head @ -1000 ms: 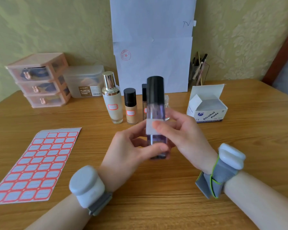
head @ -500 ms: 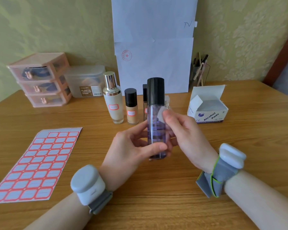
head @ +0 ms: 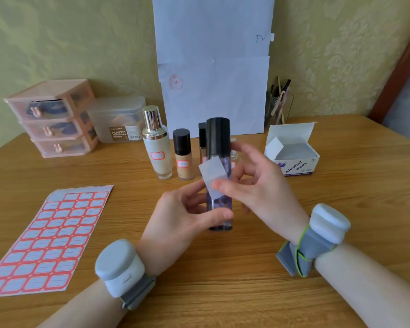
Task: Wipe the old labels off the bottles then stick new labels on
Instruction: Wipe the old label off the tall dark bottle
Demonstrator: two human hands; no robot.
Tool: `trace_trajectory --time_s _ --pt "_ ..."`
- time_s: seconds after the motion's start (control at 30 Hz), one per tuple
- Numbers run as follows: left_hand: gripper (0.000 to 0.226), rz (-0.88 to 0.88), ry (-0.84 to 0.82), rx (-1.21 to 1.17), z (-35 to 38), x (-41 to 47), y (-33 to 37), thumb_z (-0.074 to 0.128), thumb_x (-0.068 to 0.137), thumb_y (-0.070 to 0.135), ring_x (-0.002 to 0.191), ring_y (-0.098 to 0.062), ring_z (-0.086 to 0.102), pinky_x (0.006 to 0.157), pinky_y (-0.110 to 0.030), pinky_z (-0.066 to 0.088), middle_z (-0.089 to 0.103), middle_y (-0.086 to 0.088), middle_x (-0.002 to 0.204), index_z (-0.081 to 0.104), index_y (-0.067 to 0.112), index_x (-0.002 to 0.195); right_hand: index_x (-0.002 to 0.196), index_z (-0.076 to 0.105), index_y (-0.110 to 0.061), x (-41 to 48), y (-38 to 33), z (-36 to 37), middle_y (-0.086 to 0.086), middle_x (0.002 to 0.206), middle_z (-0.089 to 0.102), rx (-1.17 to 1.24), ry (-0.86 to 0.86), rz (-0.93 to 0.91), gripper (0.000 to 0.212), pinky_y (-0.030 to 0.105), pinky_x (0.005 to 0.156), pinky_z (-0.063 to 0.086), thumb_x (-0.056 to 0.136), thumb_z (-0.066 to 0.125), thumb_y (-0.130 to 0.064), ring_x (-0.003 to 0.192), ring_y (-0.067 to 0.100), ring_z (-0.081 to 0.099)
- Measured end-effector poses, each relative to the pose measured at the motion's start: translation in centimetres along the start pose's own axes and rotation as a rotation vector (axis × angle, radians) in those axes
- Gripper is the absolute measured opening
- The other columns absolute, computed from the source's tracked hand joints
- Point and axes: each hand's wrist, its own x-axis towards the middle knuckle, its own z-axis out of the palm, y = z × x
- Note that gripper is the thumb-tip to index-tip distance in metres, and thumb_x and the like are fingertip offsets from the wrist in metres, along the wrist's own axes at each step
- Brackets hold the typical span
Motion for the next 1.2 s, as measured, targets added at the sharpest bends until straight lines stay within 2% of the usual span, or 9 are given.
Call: trace_trajectory --time_s 0.13,0.27,0.4,0.57,0.73,0.9,1.03,1.13,1.2 --pt "0.063 -0.016 0.018 0.028 0.01 0.11 -0.24 0.091 0.064 0.039 0.097 -0.026 0.076 0.079 -0.04 0.063 0.079 0.004 0.103 0.067 0.032 0.122 0.133 0.052 -0.031 0.37 0.0 -0.44 0.001 0.064 0.059 0.132 0.069 0.012 0.05 0.029 0.041 0.042 0.088 0.072 -0.036 0.041 0.016 0.047" --pt "0.061 -0.01 0.026 -0.01 -0.43 0.35 -0.24 0.092 0.066 0.039 0.097 -0.032 0.075 0.074 -0.042 0.064 0.079 0.002 0.104 0.067 0.033 0.122 0.139 0.045 -0.037 0.2 0.0 -0.33 0.005 0.069 0.057 0.124 -0.088 0.017 0.068 0.033 0.045 0.047 0.083 0.078 -0.02 0.045 0.018 0.053" --pt "0.06 -0.012 0.008 0.053 -0.28 0.22 -0.3 0.087 0.063 0.043 0.095 -0.022 0.076 0.077 -0.035 0.063 0.079 0.006 0.104 0.067 0.038 0.12 0.131 0.053 -0.031 0.47 0.02 -0.1 0.006 0.064 0.053 0.255 -0.035 0.057 0.049 0.029 0.045 0.046 0.087 0.072 -0.027 0.042 0.018 0.05" --pt "0.057 -0.023 0.04 -0.04 -0.57 0.47 -0.17 0.084 0.067 0.03 0.09 -0.025 0.077 0.068 -0.032 0.063 0.079 0.001 0.102 0.066 0.03 0.122 0.138 0.049 -0.032 0.28 0.09 -0.3 0.003 0.072 0.06 0.194 -0.145 0.04 0.063 0.03 0.05 0.05 0.083 0.076 -0.018 0.047 0.019 0.057" --pt "0.058 -0.021 0.016 0.056 -0.24 0.29 -0.27 0.09 0.064 0.042 0.094 -0.021 0.077 0.077 -0.037 0.063 0.079 0.006 0.103 0.067 0.037 0.118 0.133 0.052 -0.03 0.47 0.31 -0.26 0.002 0.062 0.059 0.265 -0.038 0.069 0.046 0.028 0.046 0.048 0.091 0.07 -0.023 0.045 0.018 0.053" --pt "0.072 0.007 0.032 0.111 -0.51 0.4 -0.51 0.09 0.065 0.045 0.095 -0.023 0.076 0.083 -0.045 0.062 0.079 0.006 0.104 0.063 0.032 0.131 0.138 0.046 -0.037 0.36 0.26 -0.43 0.007 0.066 0.058 0.179 -0.116 0.041 0.065 0.026 0.052 0.049 0.084 0.077 -0.02 0.049 0.018 0.056" --pt "0.063 -0.006 0.02 0.127 -0.34 0.45 -0.69 0.085 0.065 0.048 0.094 -0.022 0.076 0.083 -0.044 0.062 0.079 0.007 0.105 0.066 0.038 0.124 0.129 0.055 -0.031 0.4 0.31 0.02 0.005 0.06 0.057 0.25 -0.046 0.077 0.039 0.029 0.047 0.048 0.092 0.069 -0.027 0.045 0.019 0.053" --pt "0.056 -0.027 0.013 0.039 -0.55 0.62 -0.6 0.088 0.071 0.038 0.093 -0.022 0.077 0.075 -0.036 0.063 0.079 0.003 0.106 0.066 0.032 0.123 0.126 0.059 -0.026 0.41 0.41 -0.24 0.003 0.066 0.061 0.291 -0.038 0.092 0.033 0.031 0.047 0.049 0.094 0.066 -0.023 0.046 0.017 0.051" --pt "0.056 -0.049 0.022 -0.04 -0.56 0.71 -0.51 0.082 0.072 0.03 0.094 -0.027 0.077 0.076 -0.039 0.064 0.079 -0.002 0.107 0.065 0.026 0.125 0.118 0.064 -0.026 0.27 0.54 -0.33 0.005 0.072 0.065 0.226 -0.04 0.069 0.027 0.033 0.048 0.05 0.092 0.069 -0.022 0.046 0.017 0.053"
